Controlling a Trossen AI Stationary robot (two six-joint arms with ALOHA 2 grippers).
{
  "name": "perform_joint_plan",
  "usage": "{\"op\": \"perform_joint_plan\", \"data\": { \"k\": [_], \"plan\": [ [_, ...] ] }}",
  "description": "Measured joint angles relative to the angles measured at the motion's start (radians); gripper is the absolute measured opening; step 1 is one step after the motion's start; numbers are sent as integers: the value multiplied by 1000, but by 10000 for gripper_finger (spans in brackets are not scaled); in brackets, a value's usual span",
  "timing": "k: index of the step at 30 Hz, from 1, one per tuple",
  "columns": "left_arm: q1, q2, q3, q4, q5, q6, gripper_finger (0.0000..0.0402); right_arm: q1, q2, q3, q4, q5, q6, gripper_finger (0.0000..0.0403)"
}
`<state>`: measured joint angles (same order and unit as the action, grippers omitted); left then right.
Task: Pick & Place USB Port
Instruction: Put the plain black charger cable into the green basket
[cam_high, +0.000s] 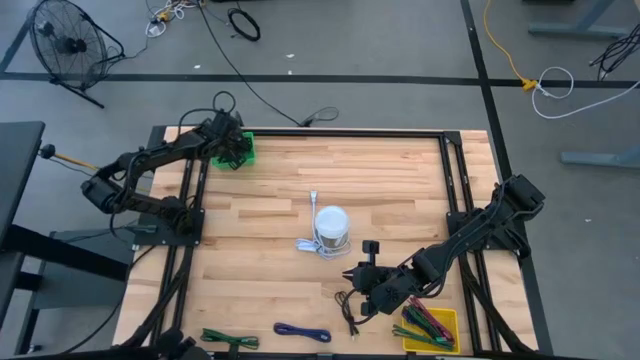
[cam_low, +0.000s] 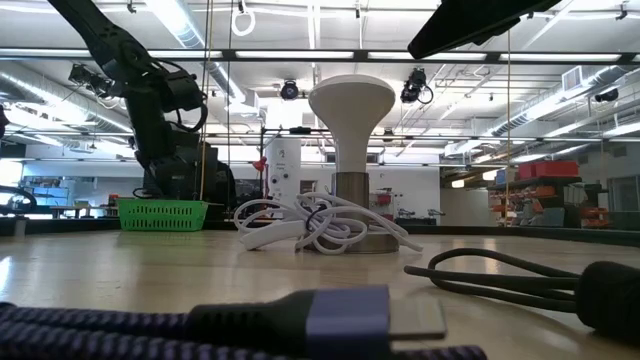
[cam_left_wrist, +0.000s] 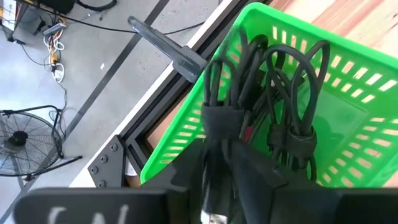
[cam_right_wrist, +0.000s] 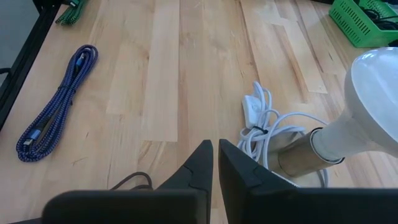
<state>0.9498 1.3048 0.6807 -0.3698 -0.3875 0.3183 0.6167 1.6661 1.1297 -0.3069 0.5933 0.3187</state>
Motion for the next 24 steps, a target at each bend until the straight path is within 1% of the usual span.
{"op": "perform_joint_plan", "data": {
  "k": [6,13,17,20,22,24],
  "plan": [
    [-1,0,0,0,0,-20,112,0,0,0,0,0,-4,27],
    [-19,-14,0,-1,15,-48,116,0,0,0,0,0,-6,27],
    [-59,-68,0,1,82,-57,116,-2,0,0,0,0,-6,27],
    [-109,-144,0,-3,117,-79,116,-8,0,0,0,0,-6,27],
    [-149,-206,0,-23,181,-99,116,-12,0,0,0,0,-6,27],
    [-195,-272,0,-36,275,-134,116,-15,0,0,11,0,-6,27]
  ]
}}
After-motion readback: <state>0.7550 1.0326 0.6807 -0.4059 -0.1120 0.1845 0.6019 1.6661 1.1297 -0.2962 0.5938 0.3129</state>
